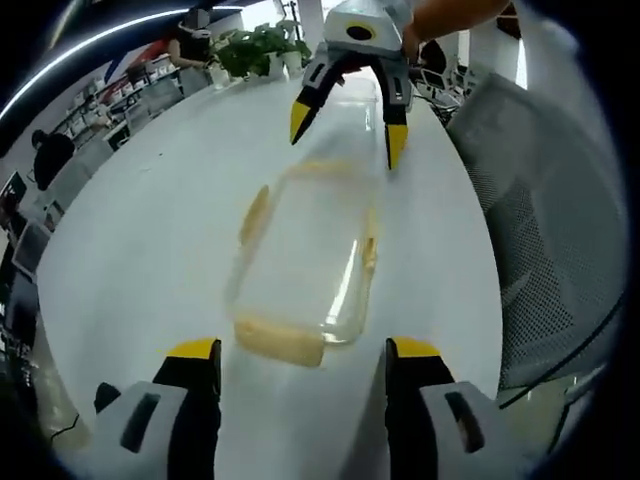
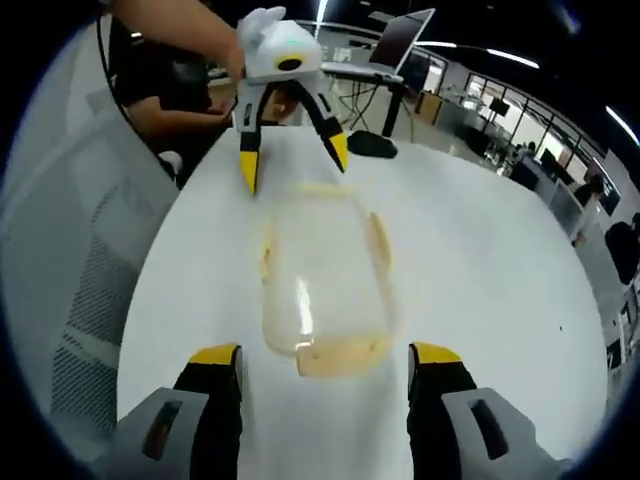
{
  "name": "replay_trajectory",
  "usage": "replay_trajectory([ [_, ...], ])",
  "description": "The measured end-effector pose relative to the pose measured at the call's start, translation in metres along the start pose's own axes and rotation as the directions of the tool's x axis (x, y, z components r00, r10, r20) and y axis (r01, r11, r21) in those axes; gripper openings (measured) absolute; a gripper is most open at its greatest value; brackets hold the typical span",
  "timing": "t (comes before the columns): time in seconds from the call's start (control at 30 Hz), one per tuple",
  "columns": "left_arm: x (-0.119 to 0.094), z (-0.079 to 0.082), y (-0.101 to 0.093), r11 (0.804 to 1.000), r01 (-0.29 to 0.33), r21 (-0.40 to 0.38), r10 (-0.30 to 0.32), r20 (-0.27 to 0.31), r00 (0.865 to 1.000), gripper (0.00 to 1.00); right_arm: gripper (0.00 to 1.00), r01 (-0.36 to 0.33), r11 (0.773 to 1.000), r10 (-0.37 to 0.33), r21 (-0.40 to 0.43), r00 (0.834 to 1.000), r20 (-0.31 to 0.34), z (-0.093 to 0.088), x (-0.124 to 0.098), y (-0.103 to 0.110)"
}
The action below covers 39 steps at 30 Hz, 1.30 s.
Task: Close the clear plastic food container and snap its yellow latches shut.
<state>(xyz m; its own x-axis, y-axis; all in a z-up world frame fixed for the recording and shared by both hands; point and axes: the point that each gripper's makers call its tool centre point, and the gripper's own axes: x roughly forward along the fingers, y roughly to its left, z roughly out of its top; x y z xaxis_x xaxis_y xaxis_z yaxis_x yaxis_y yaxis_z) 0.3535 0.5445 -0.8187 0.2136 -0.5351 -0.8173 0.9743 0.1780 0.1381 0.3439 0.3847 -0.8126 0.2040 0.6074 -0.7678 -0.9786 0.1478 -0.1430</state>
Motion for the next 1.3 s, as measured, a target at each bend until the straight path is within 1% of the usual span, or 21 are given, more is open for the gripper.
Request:
replay_trajectory([
  [0.1,0.002,-0.002,0.003,1.0,0.005,0.007,-0.005,-0.012,1.0,0.65,0.67,-0.021,1.0,0.021,0.001,0.999,-0.034,-0.006,0.006,-0.001],
  [0.17,0.004,-0.004,0.006,1.0,0.012,0.018,-0.012,-0.022,1.0,0.65,0.67,-0.024,1.0,0.024,-0.01,0.999,-0.036,-0.006,0.007,-0.002],
  [0.23,0.004,-0.002,0.008,0.999,0.016,0.028,-0.016,-0.021,1.0,0.65,0.67,-0.037,0.999,0.037,-0.001,0.999,-0.034,-0.006,0.008,-0.002],
  [0.37,0.008,-0.004,0.013,0.998,0.039,0.039,-0.037,-0.038,0.999,0.61,0.66,-0.067,0.998,0.067,0.003,0.996,-0.063,-0.012,0.014,-0.003],
  [0.47,0.012,-0.007,0.017,0.997,0.061,0.049,-0.058,-0.053,0.997,0.6,0.66,-0.086,0.996,0.087,0.025,0.994,-0.065,-0.014,0.016,-0.004],
  [0.57,0.013,-0.005,0.018,0.995,0.074,0.062,-0.071,-0.056,0.996,0.59,0.66,-0.091,0.996,0.092,0.014,0.993,-0.078,-0.014,0.017,-0.007],
  [0.73,0.016,-0.003,0.021,0.993,0.103,0.061,-0.1,-0.06,0.993,0.59,0.65,-0.124,0.992,0.126,0.027,0.989,-0.083,-0.015,0.02,-0.006],
  [0.9,0.018,-0.003,0.019,0.987,0.143,0.067,-0.138,-0.067,0.988,0.58,0.63,-0.149,0.988,0.153,0.045,0.984,-0.09,-0.017,0.021,-0.006],
  [1.07,0.019,-0.002,0.018,0.983,0.17,0.071,-0.165,-0.069,0.984,0.56,0.61,-0.153,0.988,0.156,0.035,0.984,-0.081,-0.016,0.021,-0.008],
  [1.1,0.02,-0.001,0.018,0.982,0.171,0.076,-0.166,-0.061,0.984,0.56,0.61,-0.163,0.986,0.164,0.024,0.983,-0.082,-0.016,0.02,-0.007],
  [1.2,0.02,-0.001,0.017,0.98,0.187,0.061,-0.183,-0.063,0.981,0.54,0.6,-0.164,0.986,0.165,0.021,0.983,-0.084,-0.016,0.02,-0.008],
  [1.3,0.02,0.0,0.016,0.978,0.194,0.078,-0.189,-0.061,0.98,0.52,0.59,-0.165,0.986,0.166,0.019,0.983,-0.084,-0.017,0.02,-0.008],
])
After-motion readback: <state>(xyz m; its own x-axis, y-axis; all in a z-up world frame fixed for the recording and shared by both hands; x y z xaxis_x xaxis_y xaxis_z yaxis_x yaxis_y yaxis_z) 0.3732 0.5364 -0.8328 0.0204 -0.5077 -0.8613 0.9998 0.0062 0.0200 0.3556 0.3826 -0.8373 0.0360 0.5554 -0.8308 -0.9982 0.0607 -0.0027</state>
